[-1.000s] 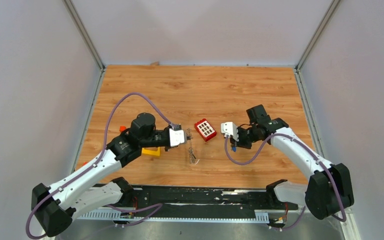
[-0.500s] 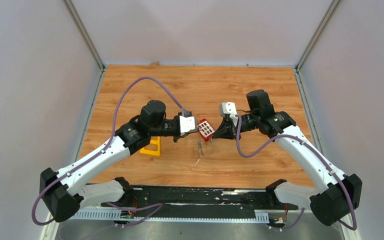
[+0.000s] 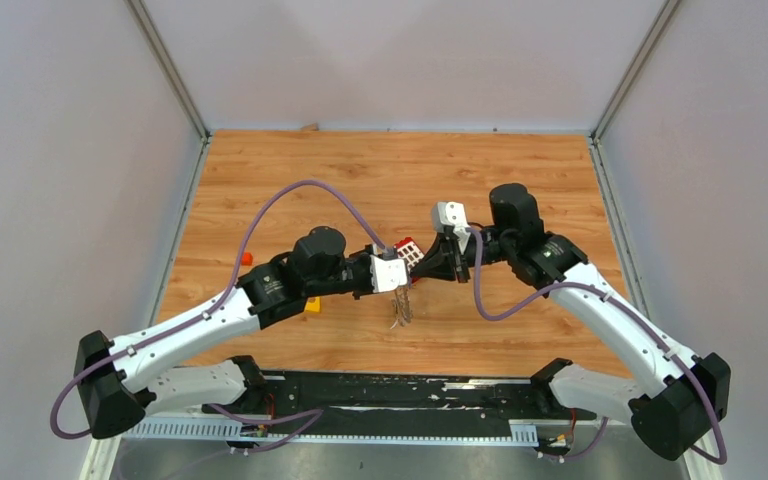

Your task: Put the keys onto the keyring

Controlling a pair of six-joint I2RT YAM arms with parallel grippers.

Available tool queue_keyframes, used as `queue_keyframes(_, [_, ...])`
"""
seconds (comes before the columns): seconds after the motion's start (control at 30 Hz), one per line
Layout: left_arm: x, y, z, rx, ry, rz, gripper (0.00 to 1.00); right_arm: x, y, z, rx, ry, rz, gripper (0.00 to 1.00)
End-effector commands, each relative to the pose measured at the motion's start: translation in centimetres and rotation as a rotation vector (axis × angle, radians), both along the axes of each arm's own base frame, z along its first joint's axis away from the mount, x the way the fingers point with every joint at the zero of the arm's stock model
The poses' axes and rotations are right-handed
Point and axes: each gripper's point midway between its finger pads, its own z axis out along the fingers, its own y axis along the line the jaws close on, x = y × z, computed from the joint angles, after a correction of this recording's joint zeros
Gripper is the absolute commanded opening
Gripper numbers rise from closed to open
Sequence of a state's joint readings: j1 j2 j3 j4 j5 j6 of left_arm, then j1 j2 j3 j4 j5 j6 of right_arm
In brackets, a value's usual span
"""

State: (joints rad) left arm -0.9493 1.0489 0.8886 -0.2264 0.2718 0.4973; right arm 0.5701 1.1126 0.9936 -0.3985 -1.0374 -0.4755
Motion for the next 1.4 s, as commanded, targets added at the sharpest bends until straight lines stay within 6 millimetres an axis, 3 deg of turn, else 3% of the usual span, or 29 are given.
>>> queue_keyframes(0.0, [1.4,0.3,2.2,-0.047,-0.117,0.084,0.00,0.3,0.2,0.5,0.018,-0.031,-0.020,0.00])
queue_keyframes(0.3, [0.4,0.6,2.1,-0.048,-0.256,0.039,0.00,0.6,0.5,-1.4,-0.016,0.010,0.001,0.00])
queue_keyframes(0.6, [-1.7,0.6,-0.3,-0.004,-0.365,-0.122,0.00,0.8,0.4,-2.7,-0.071,-0.120,-0.002,0.00])
queue_keyframes(0.97, [-0.4,1.0,0.2,-0.009,-0.451,-0.050,0.00,-0.2,1.7,-5.0,-0.097,-0.014,0.062,0.00])
queue_keyframes(1.37, [0.0,0.8,0.2,-0.013,-0.425,-0.002,0.00,0.4,2.1,-4.5,-0.083,0.016,0.031,0.00])
